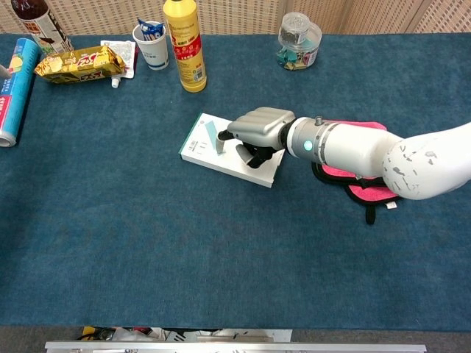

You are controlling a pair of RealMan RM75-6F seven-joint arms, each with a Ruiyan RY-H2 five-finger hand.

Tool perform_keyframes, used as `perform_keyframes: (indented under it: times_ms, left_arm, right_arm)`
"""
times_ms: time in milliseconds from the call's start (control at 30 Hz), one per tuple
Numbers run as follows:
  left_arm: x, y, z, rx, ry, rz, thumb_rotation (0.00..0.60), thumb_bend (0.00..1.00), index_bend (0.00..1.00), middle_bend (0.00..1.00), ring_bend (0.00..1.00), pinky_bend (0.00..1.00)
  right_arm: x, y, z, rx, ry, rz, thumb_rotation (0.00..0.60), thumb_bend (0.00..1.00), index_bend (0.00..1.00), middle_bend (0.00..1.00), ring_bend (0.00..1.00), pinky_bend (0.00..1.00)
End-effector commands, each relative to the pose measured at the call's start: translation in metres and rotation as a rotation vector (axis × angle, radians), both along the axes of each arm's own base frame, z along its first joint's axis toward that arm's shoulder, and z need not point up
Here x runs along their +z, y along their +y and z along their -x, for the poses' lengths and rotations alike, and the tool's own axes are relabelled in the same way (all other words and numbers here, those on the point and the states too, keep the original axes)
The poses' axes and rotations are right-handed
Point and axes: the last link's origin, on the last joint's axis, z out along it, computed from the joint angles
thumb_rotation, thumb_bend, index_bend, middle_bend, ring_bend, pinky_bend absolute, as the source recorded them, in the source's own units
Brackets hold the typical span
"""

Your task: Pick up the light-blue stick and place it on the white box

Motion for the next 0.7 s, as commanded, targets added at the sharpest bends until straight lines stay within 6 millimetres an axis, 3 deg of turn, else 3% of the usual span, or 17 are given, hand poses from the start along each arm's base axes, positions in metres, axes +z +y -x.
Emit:
perform_keyframes:
  times_ms: [33, 700]
  left_arm:
    - [-0.0002, 0.0001, -0.0003, 0.000, 0.000, 0.000, 0.600, 0.48, 0.35, 0.55, 0.56, 0.79]
    - [0.0001, 0.0002, -0.0014, 0.011, -0.003, 0.003, 0.600, 0.48, 0.35, 0.55, 0.56, 0.79]
  right_arm:
    - [0.0014, 0.0008, 0.0008, 0.000, 0.001, 0.003, 0.600, 1.00, 0.25, 1.00, 1.00, 1.00]
    - [0.0071, 0.0066, 0.0043, 0.001, -0.002, 0.000, 0.600, 1.00, 0.25, 1.00, 1.00, 1.00]
